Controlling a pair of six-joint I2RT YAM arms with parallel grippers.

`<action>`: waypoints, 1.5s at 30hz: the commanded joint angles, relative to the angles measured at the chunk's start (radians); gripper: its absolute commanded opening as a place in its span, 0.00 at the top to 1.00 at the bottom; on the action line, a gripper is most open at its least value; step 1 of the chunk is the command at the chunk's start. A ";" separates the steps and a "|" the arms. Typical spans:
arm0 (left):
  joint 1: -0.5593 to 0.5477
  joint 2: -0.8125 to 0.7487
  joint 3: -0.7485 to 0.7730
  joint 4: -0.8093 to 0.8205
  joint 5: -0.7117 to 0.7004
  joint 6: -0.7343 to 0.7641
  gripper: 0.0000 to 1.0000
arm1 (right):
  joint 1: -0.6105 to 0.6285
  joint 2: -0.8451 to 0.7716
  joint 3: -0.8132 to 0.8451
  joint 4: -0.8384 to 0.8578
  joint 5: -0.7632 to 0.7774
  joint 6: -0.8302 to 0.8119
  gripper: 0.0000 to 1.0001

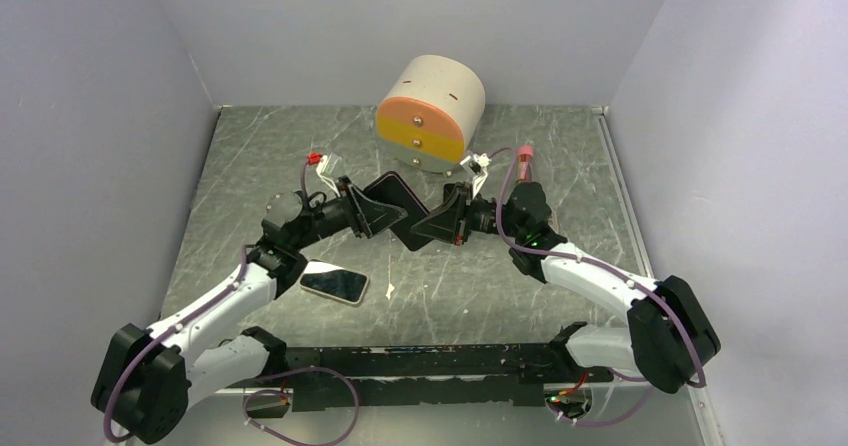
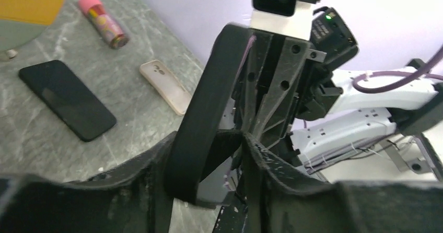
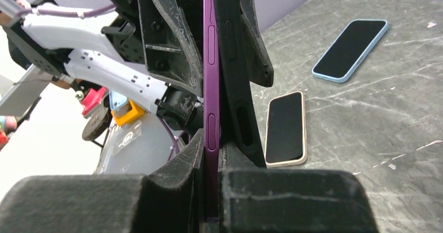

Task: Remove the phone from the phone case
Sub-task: Remove the phone case from the phone.

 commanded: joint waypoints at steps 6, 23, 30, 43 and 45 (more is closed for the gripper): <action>-0.009 -0.135 -0.072 -0.105 -0.256 0.043 0.37 | -0.040 0.008 -0.035 0.287 0.128 0.198 1.00; -0.008 -0.084 -0.099 -0.001 -0.132 0.042 0.45 | -0.046 0.067 -0.044 0.444 0.168 0.334 1.00; -0.007 -0.051 -0.091 0.047 -0.054 0.041 0.46 | -0.047 0.071 -0.043 0.457 0.168 0.342 1.00; -0.010 -0.014 -0.082 0.074 -0.051 0.041 0.49 | -0.046 0.064 -0.037 0.461 0.143 0.351 1.00; -0.010 -0.021 -0.076 0.075 -0.070 0.041 0.49 | -0.044 0.064 -0.039 0.459 0.139 0.352 1.00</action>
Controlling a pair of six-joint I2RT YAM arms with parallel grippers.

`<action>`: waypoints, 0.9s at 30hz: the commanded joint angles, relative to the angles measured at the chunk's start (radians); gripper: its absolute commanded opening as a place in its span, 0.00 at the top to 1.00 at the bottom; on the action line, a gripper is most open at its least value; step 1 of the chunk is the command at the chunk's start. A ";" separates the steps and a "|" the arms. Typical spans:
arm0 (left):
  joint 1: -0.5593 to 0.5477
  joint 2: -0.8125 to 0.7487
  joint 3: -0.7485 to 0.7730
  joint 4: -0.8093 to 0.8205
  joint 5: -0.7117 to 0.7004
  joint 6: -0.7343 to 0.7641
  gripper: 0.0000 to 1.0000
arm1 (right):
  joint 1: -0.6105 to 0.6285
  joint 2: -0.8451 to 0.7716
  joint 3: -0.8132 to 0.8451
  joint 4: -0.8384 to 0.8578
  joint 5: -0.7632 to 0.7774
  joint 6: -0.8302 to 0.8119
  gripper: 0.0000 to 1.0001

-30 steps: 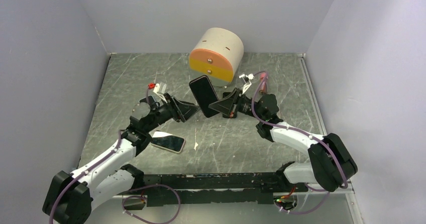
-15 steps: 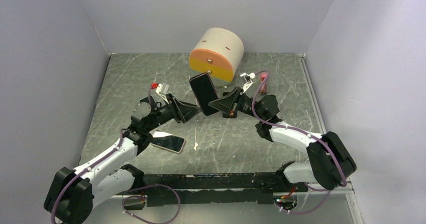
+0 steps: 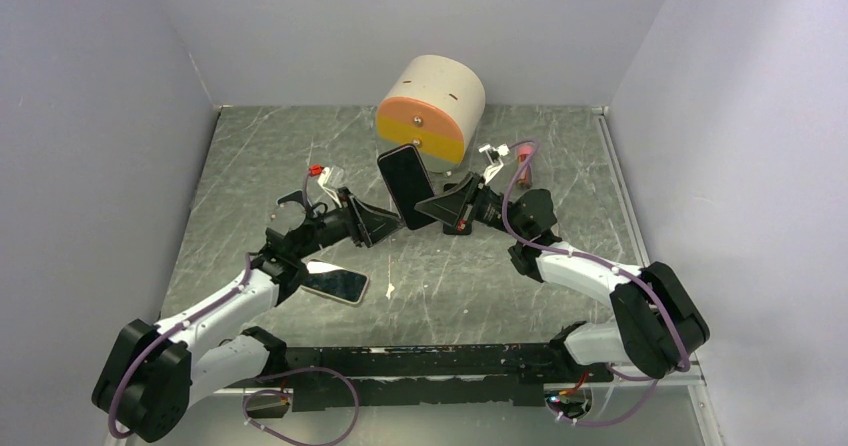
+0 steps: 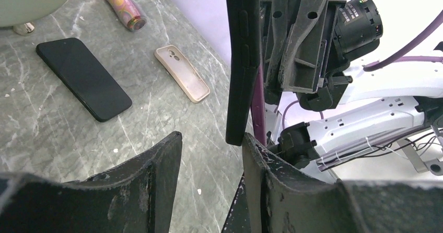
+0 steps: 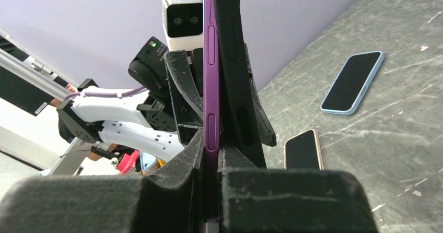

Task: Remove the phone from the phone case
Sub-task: Remove the phone case from the phone.

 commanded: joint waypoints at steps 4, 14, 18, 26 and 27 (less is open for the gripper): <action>-0.003 -0.008 0.021 0.109 -0.055 -0.010 0.48 | 0.009 -0.008 0.015 0.134 -0.024 0.024 1.00; -0.003 0.065 0.041 0.256 -0.072 -0.042 0.49 | 0.031 0.015 0.020 0.147 -0.065 0.038 1.00; -0.004 0.070 0.050 0.279 -0.084 -0.037 0.52 | 0.037 0.017 0.026 0.129 -0.088 0.030 1.00; -0.003 0.029 0.047 0.206 -0.160 -0.001 0.84 | 0.038 -0.003 0.024 0.043 -0.107 -0.021 1.00; -0.003 0.023 0.045 0.196 -0.173 -0.001 0.88 | 0.039 -0.006 0.026 0.025 -0.109 -0.032 1.00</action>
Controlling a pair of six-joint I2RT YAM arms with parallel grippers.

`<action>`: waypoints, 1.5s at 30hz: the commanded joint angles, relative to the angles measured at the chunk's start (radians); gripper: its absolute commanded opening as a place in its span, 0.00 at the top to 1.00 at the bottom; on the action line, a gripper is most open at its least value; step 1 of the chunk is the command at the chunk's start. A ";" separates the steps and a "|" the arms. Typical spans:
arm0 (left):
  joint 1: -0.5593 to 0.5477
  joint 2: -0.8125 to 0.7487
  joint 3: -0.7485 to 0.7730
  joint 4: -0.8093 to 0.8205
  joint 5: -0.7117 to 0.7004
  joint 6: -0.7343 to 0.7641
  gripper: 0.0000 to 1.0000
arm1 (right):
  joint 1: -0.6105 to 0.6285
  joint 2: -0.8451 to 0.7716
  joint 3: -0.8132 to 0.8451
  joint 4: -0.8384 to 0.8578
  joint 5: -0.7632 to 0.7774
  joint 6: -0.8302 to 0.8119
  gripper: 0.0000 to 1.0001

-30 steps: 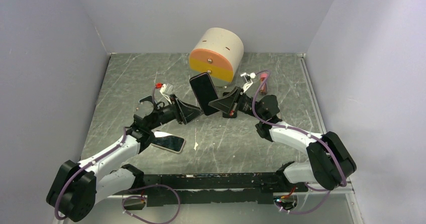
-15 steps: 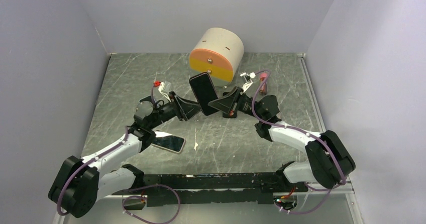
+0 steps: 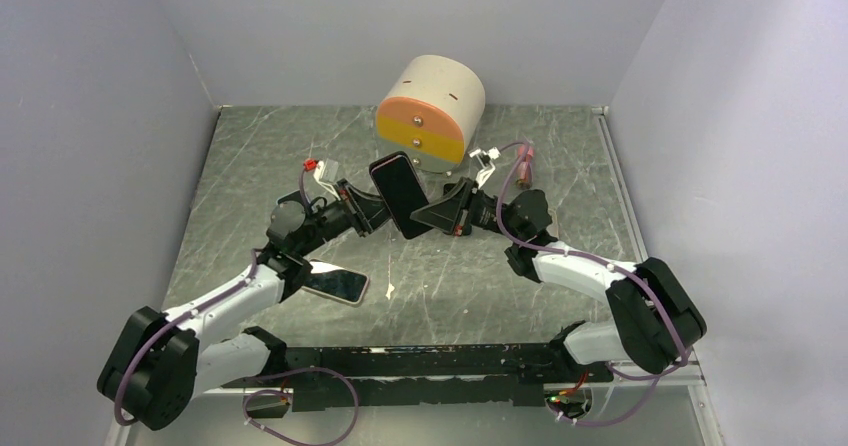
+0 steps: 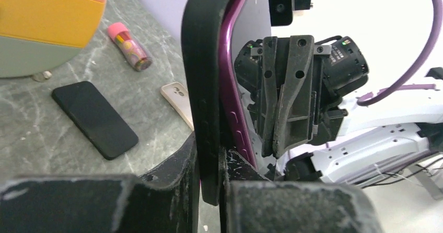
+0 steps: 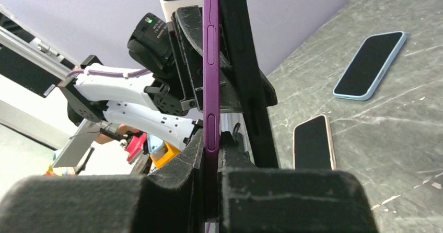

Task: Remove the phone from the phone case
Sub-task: Remove the phone case from the phone, then place the phone at the center of the board.

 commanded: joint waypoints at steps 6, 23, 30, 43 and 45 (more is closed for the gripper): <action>0.004 -0.091 0.024 -0.081 -0.191 0.028 0.97 | 0.007 -0.058 0.025 -0.096 -0.067 -0.118 1.00; 0.004 -0.221 -0.004 -0.418 -0.410 0.062 0.98 | -0.109 -0.223 -0.071 -0.422 0.063 -0.285 1.00; 0.005 -0.240 -0.035 -0.442 -0.375 0.074 0.97 | -0.217 -0.328 -0.115 -0.619 0.198 -0.362 1.00; 0.013 -0.140 -0.058 -0.303 -0.135 0.128 0.97 | -0.417 -0.290 -0.132 -0.789 0.468 -0.444 1.00; 0.014 -0.130 -0.059 -0.297 -0.115 0.135 0.98 | -0.432 -0.252 -0.125 -0.776 0.464 -0.452 1.00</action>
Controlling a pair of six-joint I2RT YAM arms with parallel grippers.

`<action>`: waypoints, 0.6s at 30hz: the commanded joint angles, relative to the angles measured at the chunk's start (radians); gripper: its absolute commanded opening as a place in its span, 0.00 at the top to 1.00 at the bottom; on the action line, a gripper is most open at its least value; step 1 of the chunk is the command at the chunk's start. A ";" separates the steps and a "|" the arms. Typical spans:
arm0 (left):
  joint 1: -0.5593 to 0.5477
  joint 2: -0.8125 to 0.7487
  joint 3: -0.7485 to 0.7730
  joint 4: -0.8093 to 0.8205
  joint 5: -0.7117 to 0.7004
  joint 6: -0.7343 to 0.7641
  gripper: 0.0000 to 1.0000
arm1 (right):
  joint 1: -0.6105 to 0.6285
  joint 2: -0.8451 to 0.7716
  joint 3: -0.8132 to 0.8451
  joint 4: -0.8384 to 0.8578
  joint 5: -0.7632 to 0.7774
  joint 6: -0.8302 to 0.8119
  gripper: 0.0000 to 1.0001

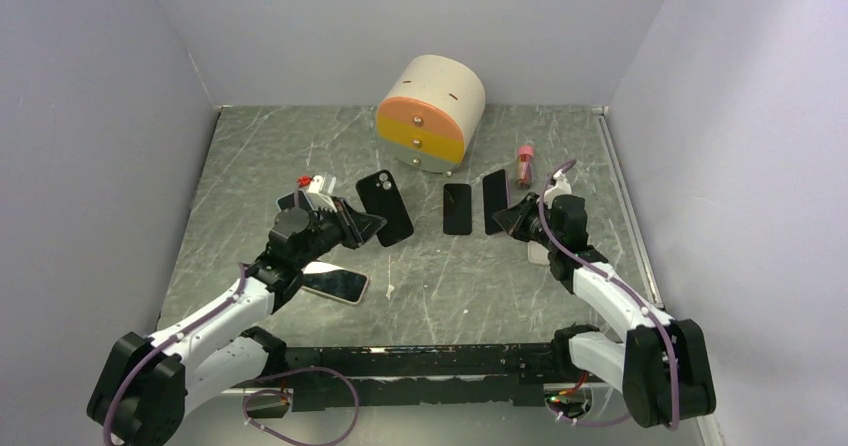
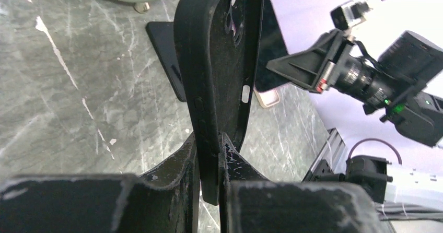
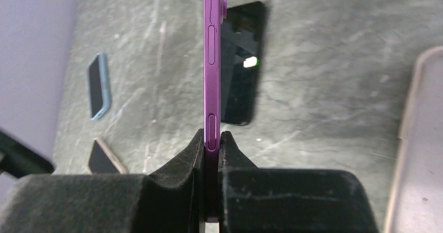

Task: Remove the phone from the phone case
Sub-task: Place the phone at the center of the board.

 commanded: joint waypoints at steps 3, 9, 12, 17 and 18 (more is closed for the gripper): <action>0.007 0.018 -0.009 0.103 0.110 0.048 0.98 | -0.039 0.124 0.052 0.053 0.031 -0.054 1.00; 0.007 0.010 -0.013 0.096 0.121 0.070 0.97 | -0.041 0.252 0.096 0.108 0.009 -0.050 1.00; 0.007 0.003 -0.023 0.095 0.101 0.070 0.98 | -0.042 0.311 0.119 0.127 0.014 -0.059 1.00; 0.008 -0.022 -0.029 0.072 0.082 0.084 0.98 | -0.044 0.416 0.153 0.163 0.003 -0.051 1.00; 0.008 -0.025 -0.031 0.072 0.080 0.084 0.97 | -0.044 0.435 0.157 0.173 0.001 -0.047 1.00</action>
